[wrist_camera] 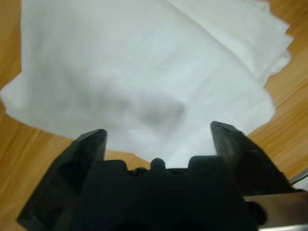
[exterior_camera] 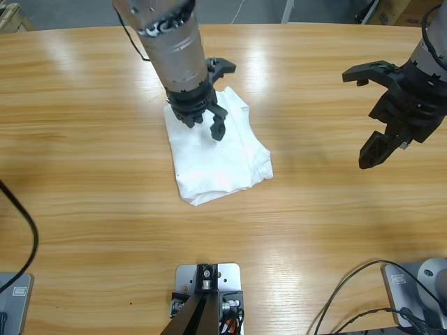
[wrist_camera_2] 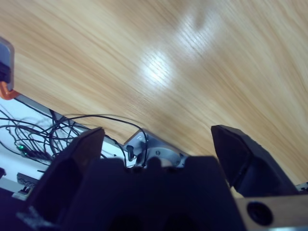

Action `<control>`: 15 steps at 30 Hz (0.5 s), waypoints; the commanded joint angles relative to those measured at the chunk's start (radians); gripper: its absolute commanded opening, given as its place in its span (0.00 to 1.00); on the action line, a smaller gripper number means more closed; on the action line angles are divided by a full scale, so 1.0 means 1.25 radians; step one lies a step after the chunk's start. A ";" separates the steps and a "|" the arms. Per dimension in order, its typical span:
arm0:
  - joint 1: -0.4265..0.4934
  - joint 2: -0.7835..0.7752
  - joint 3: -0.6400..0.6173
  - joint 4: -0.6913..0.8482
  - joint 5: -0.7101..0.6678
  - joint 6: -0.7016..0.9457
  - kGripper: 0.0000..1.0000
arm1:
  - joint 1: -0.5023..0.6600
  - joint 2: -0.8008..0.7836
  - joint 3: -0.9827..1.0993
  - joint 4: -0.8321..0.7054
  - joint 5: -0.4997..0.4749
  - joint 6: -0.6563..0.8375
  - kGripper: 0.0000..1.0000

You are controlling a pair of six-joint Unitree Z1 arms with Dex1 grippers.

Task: Fold clothes

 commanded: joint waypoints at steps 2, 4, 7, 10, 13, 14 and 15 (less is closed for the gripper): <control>-0.053 0.099 -0.012 0.022 0.032 0.111 0.97 | -0.011 -0.002 0.027 -0.011 0.012 -0.010 0.91; -0.063 0.106 -0.013 0.023 0.032 0.118 0.97 | -0.011 -0.001 0.028 -0.011 0.012 -0.010 0.91; -0.067 0.121 -0.009 0.023 0.033 0.121 0.97 | -0.011 -0.001 0.027 -0.011 0.014 -0.010 0.91; -0.067 0.131 0.000 0.023 0.042 0.120 0.97 | -0.011 -0.002 0.027 -0.011 0.016 -0.010 0.91; -0.067 0.144 0.021 0.022 0.067 0.111 0.97 | -0.011 -0.004 0.027 -0.011 0.016 -0.010 0.91; -0.067 0.149 0.027 0.022 0.074 0.108 0.97 | -0.011 -0.004 0.026 -0.010 0.016 -0.010 0.91; -0.067 0.154 0.035 0.022 0.084 0.103 0.97 | -0.011 -0.004 0.025 -0.010 0.016 -0.011 0.91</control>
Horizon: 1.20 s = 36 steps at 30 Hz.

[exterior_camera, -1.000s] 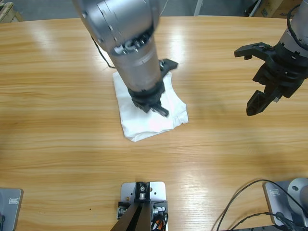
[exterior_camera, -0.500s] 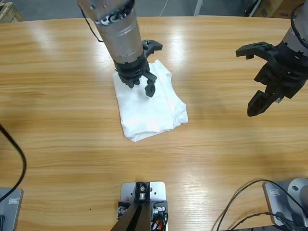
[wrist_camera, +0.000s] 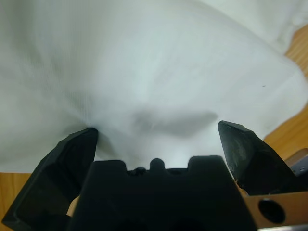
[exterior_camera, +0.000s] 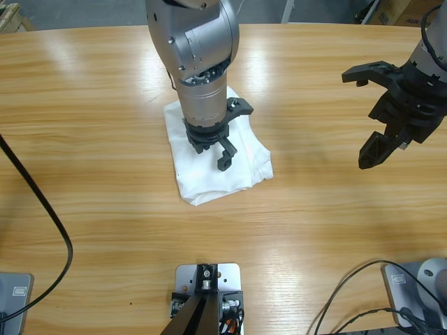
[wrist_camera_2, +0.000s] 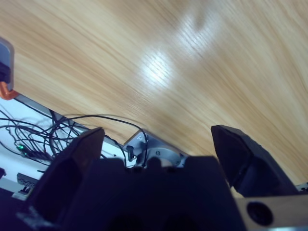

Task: Fold clothes

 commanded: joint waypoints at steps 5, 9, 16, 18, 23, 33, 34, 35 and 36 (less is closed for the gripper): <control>-0.006 0.094 0.084 -0.004 0.071 -0.029 0.97 | -0.011 -0.003 0.023 -0.007 0.015 -0.011 0.91; -0.005 0.082 0.119 -0.027 0.083 -0.035 0.97 | -0.012 -0.002 0.022 -0.007 0.015 -0.011 0.91; 0.064 0.028 0.229 -0.093 0.089 -0.070 0.97 | -0.012 -0.002 0.023 -0.007 0.016 -0.011 0.91; 0.097 0.006 0.255 -0.105 0.089 -0.074 0.97 | -0.012 -0.002 0.022 -0.008 0.018 -0.012 0.91; 0.189 -0.031 0.290 -0.120 0.089 -0.095 0.97 | -0.012 -0.002 0.023 -0.007 0.020 -0.012 0.91; 0.434 -0.114 0.389 -0.172 0.073 -0.135 0.97 | -0.012 -0.005 0.022 -0.007 0.021 -0.013 0.91; 0.461 -0.122 0.396 -0.177 0.071 -0.134 0.97 | -0.012 -0.005 0.022 -0.007 0.021 -0.013 0.91; 0.485 -0.126 0.401 -0.181 0.068 -0.132 0.97 | -0.012 -0.005 0.022 -0.007 0.021 -0.013 0.91; 0.516 -0.132 0.404 -0.185 0.064 -0.131 0.97 | -0.012 -0.006 0.022 -0.007 0.021 -0.013 0.91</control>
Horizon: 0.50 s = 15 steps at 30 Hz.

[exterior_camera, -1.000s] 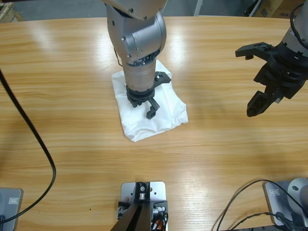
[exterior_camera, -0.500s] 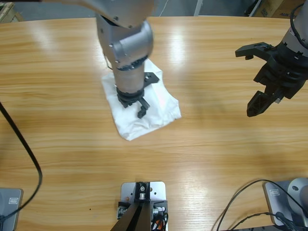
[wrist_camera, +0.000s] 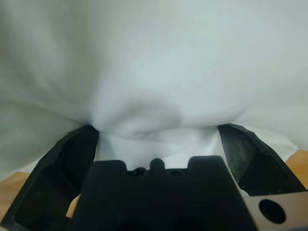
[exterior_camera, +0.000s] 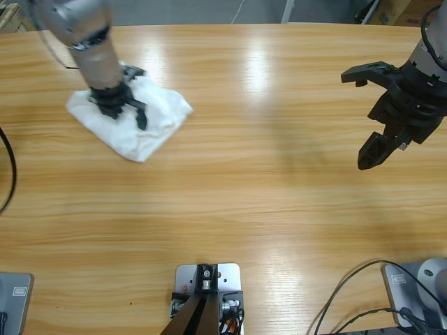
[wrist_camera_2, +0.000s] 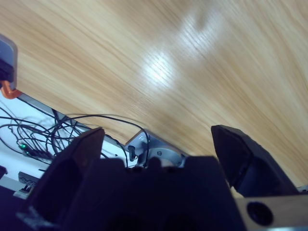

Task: Fold clothes

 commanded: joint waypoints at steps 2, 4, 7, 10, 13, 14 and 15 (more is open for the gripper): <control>0.219 -0.024 0.076 -0.040 -0.025 -0.010 0.97 | -0.012 -0.009 0.023 -0.006 0.012 -0.010 0.91; 0.266 -0.032 0.074 -0.043 -0.032 -0.009 0.97 | -0.012 -0.013 0.023 -0.006 0.013 -0.010 0.91; 0.332 -0.038 0.071 -0.045 -0.044 -0.008 0.97 | -0.012 -0.015 0.023 -0.006 0.015 -0.010 0.91; 0.390 -0.042 0.061 -0.045 -0.048 -0.003 0.97 | -0.012 -0.015 0.021 -0.005 0.017 -0.010 0.91; 0.438 -0.044 0.036 -0.043 -0.044 -0.002 0.97 | -0.012 -0.017 0.020 -0.003 0.020 -0.010 0.91; 0.446 -0.042 0.027 -0.043 -0.043 -0.003 0.97 | -0.012 -0.018 0.021 -0.002 0.021 -0.010 0.91; 0.452 -0.036 0.016 -0.042 -0.038 -0.003 0.97 | -0.012 -0.018 0.020 -0.002 0.021 -0.010 0.91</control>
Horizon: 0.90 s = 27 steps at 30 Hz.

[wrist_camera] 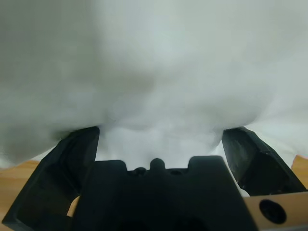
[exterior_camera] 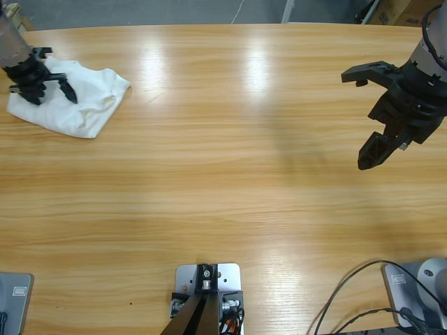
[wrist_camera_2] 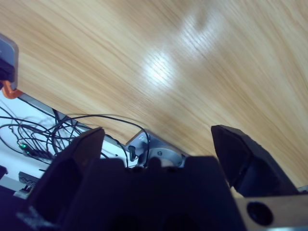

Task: Fold clothes

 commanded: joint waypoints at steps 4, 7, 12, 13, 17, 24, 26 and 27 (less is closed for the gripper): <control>0.106 0.032 -0.033 -0.003 0.026 -0.009 0.96 | -0.012 -0.020 0.018 0.001 0.018 -0.010 0.91; 0.135 0.050 -0.042 -0.002 0.031 -0.012 0.96 | -0.012 -0.021 0.017 0.002 0.019 -0.010 0.91; 0.146 0.082 -0.047 0.000 0.046 -0.011 0.96 | -0.014 -0.020 0.012 0.006 0.019 -0.010 0.91; 0.155 0.085 -0.047 0.000 0.046 -0.010 0.96 | -0.014 -0.020 0.011 0.007 0.019 -0.010 0.91; 0.179 0.091 -0.050 0.001 0.045 -0.009 0.96 | -0.014 -0.021 0.011 0.007 0.020 -0.010 0.91; 0.041 0.072 -0.057 -0.003 0.015 0.038 0.96 | -0.015 -0.022 0.007 0.009 0.020 -0.010 0.91; -0.006 0.069 -0.057 -0.006 0.012 0.052 0.96 | -0.015 -0.027 0.011 0.009 0.021 -0.010 0.91; -0.018 0.069 -0.057 -0.007 0.012 0.057 0.96 | -0.015 -0.029 0.012 0.009 0.022 -0.010 0.91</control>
